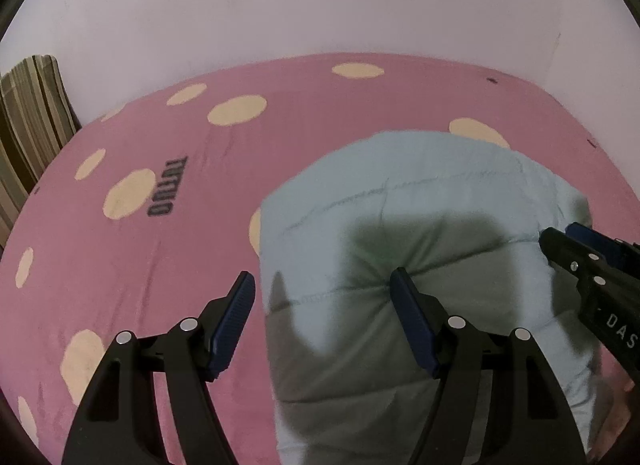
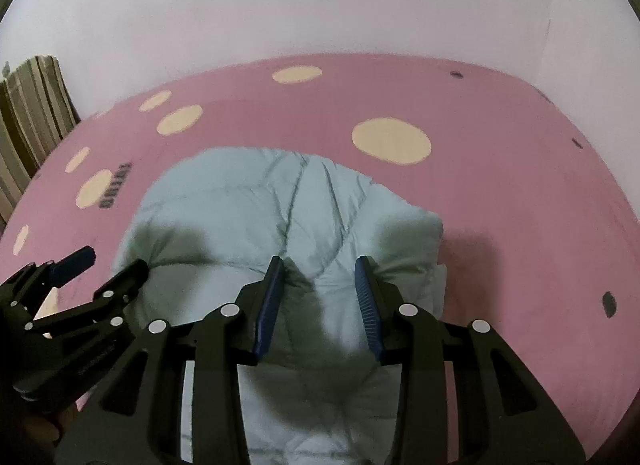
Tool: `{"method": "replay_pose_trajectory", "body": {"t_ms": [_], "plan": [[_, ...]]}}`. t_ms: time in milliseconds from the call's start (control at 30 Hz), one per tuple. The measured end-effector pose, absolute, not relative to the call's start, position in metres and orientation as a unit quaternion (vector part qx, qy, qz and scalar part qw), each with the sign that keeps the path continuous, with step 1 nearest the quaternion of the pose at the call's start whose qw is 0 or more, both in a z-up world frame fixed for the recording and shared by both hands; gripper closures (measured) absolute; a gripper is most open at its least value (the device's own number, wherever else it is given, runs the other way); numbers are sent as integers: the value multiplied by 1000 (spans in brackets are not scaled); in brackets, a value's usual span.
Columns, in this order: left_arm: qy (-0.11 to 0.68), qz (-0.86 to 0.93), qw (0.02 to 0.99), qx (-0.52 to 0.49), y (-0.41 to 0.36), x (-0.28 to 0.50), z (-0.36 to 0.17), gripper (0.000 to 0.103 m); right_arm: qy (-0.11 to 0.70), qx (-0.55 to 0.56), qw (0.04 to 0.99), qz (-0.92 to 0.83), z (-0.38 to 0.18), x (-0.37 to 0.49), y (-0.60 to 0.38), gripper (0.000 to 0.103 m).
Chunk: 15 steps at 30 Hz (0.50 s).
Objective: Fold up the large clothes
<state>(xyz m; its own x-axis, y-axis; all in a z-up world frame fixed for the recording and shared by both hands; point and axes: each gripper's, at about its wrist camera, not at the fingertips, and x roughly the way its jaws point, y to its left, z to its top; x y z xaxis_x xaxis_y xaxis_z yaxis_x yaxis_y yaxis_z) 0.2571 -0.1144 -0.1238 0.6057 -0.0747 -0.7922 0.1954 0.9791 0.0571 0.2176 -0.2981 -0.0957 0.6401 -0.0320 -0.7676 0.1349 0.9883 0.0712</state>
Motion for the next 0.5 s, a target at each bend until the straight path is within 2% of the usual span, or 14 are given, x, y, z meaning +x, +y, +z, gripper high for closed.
{"method": "replay_pose_trajectory", "body": {"t_ms": [500], "plan": [[461,-72,881,83,-125,269,-164,32,451,76,888,-42,-153,232,-309,66]]}}
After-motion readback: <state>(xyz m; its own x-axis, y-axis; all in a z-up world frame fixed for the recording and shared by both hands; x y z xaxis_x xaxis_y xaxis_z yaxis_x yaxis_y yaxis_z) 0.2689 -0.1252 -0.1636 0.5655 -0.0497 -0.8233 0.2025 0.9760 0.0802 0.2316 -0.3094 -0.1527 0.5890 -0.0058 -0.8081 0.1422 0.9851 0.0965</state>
